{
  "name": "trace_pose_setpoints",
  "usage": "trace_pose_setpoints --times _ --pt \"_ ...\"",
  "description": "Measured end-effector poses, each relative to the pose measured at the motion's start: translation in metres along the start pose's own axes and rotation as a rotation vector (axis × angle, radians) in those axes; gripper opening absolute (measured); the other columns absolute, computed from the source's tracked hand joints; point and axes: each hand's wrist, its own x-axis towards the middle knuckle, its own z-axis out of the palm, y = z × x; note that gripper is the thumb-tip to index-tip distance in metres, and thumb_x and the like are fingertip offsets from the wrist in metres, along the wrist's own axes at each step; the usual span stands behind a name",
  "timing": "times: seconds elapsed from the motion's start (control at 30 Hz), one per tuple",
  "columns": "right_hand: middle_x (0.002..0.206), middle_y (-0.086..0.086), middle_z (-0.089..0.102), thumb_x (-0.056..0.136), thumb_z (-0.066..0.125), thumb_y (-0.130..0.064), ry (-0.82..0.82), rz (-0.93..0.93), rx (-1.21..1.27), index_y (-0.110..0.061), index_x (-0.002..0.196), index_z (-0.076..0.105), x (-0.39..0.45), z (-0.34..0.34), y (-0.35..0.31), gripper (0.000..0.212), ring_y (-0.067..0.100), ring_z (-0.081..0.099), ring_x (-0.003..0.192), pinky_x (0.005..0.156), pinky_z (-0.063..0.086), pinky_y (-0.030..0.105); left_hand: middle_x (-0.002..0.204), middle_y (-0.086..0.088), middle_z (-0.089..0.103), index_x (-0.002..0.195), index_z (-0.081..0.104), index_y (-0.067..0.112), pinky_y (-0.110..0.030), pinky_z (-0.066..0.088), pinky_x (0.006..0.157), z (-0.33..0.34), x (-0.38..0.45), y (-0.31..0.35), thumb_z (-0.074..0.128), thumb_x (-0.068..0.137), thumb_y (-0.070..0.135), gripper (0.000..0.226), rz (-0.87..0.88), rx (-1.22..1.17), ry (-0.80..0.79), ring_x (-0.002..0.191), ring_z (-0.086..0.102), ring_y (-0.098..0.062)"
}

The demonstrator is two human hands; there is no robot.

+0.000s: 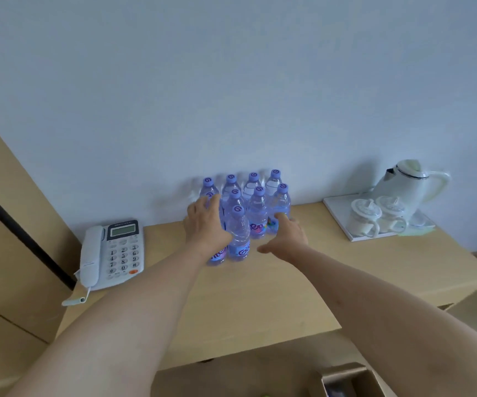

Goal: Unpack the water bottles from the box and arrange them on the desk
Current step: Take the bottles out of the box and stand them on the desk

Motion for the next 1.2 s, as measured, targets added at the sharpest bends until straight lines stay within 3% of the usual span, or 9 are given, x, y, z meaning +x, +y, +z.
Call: trace_pose_setpoints --times 0.1,0.27,0.43,0.67,0.93,1.2 --pt "0.129 0.006 0.045 0.057 0.089 -0.039 0.051 0.038 -0.029 -0.029 0.137 0.037 -0.026 -0.024 0.016 0.097 0.023 0.051 0.115 0.082 0.046 0.033 0.138 0.000 0.037 0.136 0.039 0.030 -0.044 0.041 0.097 0.001 -0.012 0.031 0.072 0.069 0.039 0.075 0.139 0.041 -0.033 0.128 0.034 -0.031" --pt "0.134 0.008 0.043 0.057 0.089 -0.039 0.140 0.164 -0.082 -0.028 0.143 0.033 -0.075 -0.067 0.066 0.104 0.026 0.046 0.122 0.093 0.046 0.038 0.139 0.000 0.036 0.138 0.037 0.031 -0.043 0.038 0.102 0.025 -0.036 0.099 0.074 0.068 0.046 0.081 0.311 0.015 -0.113 0.129 0.031 -0.029" --pt "0.130 0.007 0.044 0.060 0.088 -0.039 0.205 0.326 -0.062 -0.028 0.141 0.033 -0.127 -0.112 0.139 0.099 0.028 0.046 0.120 0.091 0.048 0.040 0.146 -0.002 0.031 0.141 0.033 0.033 -0.044 0.034 0.107 0.063 -0.063 0.184 0.075 0.065 0.052 0.089 0.488 0.049 -0.200 0.134 0.027 -0.028" --pt "0.130 0.008 0.043 0.057 0.085 -0.041 0.256 0.579 0.018 -0.029 0.143 0.032 -0.209 -0.150 0.268 0.101 0.028 0.043 0.121 0.093 0.048 0.039 0.151 0.003 0.025 0.139 0.031 0.039 -0.044 0.029 0.109 0.141 -0.133 0.312 0.068 0.068 0.057 0.083 0.662 0.065 -0.380 0.139 0.019 -0.023" --pt "0.132 0.008 0.044 0.056 0.088 -0.042 0.155 0.868 0.155 -0.030 0.142 0.035 -0.294 -0.132 0.425 0.101 0.029 0.046 0.120 0.092 0.051 0.043 0.152 -0.004 0.029 0.139 0.036 0.034 -0.047 0.034 0.108 0.252 -0.247 0.396 0.068 0.073 0.053 0.076 0.858 0.178 -0.625 0.137 0.026 -0.028" --pt "0.129 0.009 0.045 0.059 0.086 -0.046 -0.032 0.983 0.267 -0.027 0.141 0.037 -0.313 -0.058 0.511 0.098 0.030 0.049 0.117 0.092 0.050 0.044 0.149 -0.001 0.034 0.140 0.034 0.032 -0.041 0.036 0.106 0.359 -0.291 0.382 0.067 0.074 0.050 0.076 0.817 0.263 -0.810 0.135 0.028 -0.024"
